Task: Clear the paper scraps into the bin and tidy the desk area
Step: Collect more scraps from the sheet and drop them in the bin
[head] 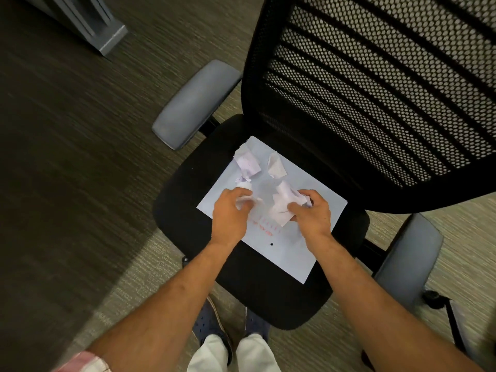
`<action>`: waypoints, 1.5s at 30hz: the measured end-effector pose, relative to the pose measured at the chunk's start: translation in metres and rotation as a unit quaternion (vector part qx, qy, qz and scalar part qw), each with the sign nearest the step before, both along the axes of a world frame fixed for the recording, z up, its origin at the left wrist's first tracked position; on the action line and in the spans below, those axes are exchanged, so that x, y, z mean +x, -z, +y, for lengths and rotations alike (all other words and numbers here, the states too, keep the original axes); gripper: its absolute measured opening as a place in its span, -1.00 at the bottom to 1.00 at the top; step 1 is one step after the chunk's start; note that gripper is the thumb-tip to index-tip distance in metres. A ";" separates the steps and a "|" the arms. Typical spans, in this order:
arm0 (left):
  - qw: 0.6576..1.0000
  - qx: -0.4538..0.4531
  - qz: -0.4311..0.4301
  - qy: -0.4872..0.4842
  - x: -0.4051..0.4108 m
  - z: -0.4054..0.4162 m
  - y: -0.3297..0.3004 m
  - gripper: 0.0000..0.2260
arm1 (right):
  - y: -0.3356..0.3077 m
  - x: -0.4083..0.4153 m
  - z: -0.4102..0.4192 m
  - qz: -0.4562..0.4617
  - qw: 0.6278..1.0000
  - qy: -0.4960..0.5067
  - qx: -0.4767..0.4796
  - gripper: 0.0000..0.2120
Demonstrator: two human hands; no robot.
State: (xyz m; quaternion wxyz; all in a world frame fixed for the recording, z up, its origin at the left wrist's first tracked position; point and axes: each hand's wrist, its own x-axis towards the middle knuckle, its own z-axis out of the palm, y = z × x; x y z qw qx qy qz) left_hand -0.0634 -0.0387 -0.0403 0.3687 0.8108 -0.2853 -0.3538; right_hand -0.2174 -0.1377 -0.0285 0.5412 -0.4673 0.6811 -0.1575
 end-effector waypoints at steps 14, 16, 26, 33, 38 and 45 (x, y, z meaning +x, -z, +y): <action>0.957 -0.034 0.010 -0.289 0.121 0.186 -0.077 -0.95 | -0.078 0.197 0.124 -0.061 0.960 -0.270 -0.035 -0.72; 0.942 -0.036 0.018 -0.333 0.125 0.241 -0.071 -0.95 | -0.077 0.216 0.166 -0.077 0.949 -0.307 -0.005 -0.72; 0.865 -0.036 0.093 -0.491 0.128 0.515 -0.034 -0.93 | -0.031 0.267 0.430 -0.048 0.909 -0.414 0.023 -0.71; 0.789 0.019 0.142 -0.597 0.122 0.721 0.023 -0.92 | 0.043 0.280 0.643 -0.034 0.878 -0.466 0.107 -0.75; 0.715 0.036 0.191 -0.672 0.122 0.819 0.105 -0.93 | 0.125 0.281 0.760 0.017 0.843 -0.512 0.163 -0.74; 0.616 -0.019 0.269 -0.740 0.119 0.879 0.183 -0.81 | 0.214 0.264 0.846 0.048 0.806 -0.562 0.178 -0.56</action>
